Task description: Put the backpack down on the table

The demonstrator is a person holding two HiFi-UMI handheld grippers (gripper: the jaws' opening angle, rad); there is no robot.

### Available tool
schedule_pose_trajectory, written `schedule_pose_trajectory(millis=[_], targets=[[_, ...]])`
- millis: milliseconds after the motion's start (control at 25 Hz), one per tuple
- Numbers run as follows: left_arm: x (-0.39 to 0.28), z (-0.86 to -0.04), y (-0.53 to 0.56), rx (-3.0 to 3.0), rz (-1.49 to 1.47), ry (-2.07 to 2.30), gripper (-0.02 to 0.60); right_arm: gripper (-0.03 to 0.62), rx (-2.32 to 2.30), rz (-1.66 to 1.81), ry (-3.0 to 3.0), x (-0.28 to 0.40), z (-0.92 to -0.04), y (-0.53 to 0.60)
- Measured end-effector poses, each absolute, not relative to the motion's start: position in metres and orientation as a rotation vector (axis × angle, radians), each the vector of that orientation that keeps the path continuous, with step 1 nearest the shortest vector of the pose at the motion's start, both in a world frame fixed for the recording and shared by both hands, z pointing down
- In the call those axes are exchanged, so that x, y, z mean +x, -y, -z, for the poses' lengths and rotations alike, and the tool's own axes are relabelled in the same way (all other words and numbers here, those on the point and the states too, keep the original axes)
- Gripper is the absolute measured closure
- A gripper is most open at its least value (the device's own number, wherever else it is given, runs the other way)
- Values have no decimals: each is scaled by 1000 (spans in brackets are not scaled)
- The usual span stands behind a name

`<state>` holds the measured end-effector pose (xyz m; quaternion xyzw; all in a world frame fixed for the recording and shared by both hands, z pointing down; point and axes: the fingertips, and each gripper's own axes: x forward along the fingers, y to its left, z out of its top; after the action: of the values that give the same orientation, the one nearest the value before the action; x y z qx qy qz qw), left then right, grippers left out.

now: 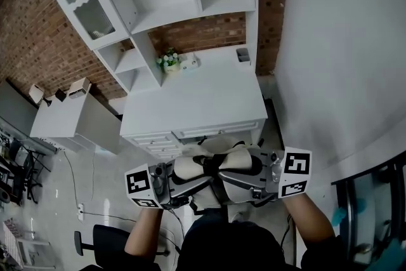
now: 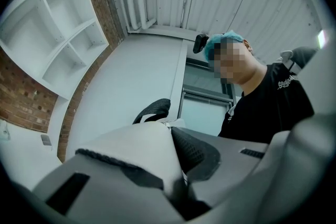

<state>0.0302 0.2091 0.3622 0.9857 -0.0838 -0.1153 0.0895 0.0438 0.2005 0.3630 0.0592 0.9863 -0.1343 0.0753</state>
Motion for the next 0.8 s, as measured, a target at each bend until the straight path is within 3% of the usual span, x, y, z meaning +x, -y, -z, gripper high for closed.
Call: schedule_pose_trajectory(millis=[800], targets=[[-1,-343,-69,2959,329,126,526,545,13,386,-2956,12,-343,-61]])
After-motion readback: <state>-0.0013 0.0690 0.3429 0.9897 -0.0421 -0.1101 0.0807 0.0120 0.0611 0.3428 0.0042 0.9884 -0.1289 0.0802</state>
